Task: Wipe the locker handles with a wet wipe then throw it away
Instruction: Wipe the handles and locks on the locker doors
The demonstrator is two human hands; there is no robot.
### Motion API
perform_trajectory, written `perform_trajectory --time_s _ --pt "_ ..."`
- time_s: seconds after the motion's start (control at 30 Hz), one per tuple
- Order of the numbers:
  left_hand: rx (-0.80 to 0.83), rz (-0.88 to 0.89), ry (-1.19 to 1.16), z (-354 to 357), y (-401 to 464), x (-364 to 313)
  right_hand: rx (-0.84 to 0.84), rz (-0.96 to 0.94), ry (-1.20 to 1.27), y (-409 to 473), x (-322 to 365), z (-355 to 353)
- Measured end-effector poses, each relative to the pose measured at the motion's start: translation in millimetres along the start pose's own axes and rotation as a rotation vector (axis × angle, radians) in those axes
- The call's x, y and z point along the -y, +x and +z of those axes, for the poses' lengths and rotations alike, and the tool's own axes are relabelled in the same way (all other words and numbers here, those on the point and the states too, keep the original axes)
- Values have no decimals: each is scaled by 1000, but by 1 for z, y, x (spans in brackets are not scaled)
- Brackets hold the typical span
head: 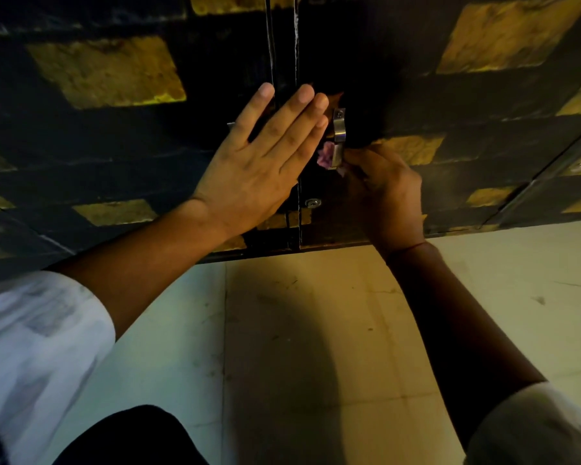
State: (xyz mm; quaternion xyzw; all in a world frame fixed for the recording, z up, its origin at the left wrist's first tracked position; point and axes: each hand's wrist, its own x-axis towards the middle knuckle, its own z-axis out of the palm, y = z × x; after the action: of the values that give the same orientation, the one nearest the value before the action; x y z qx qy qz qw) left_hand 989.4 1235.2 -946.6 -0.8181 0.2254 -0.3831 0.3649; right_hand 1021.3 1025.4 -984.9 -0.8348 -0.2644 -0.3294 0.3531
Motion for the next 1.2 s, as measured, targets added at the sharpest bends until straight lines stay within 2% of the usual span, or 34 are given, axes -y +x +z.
perform_trajectory --time_s 0.23,0.43,0.63,0.8,0.9,1.07,1.13,1.2 --pt "3 2 13 1 0 0 -98 36 -3 9 4 0" --pt "16 5 4 -1 -1 1 -107 130 19 -6 -4 6" --pt "42 18 24 -1 -1 1 -112 107 12 9 10 6" --pt "54 30 -18 -6 -2 6 -270 356 102 4 13 -2" --pt "67 59 -148 -11 -7 18 -326 412 107 5 16 -10" --pt "-5 -19 -512 -24 -10 35 -309 344 93 1 42 -28" --pt "21 -141 -747 -34 -9 44 -268 294 100 1 55 -38" --pt "53 -336 -980 -43 -12 57 -213 244 126 4 68 -43"
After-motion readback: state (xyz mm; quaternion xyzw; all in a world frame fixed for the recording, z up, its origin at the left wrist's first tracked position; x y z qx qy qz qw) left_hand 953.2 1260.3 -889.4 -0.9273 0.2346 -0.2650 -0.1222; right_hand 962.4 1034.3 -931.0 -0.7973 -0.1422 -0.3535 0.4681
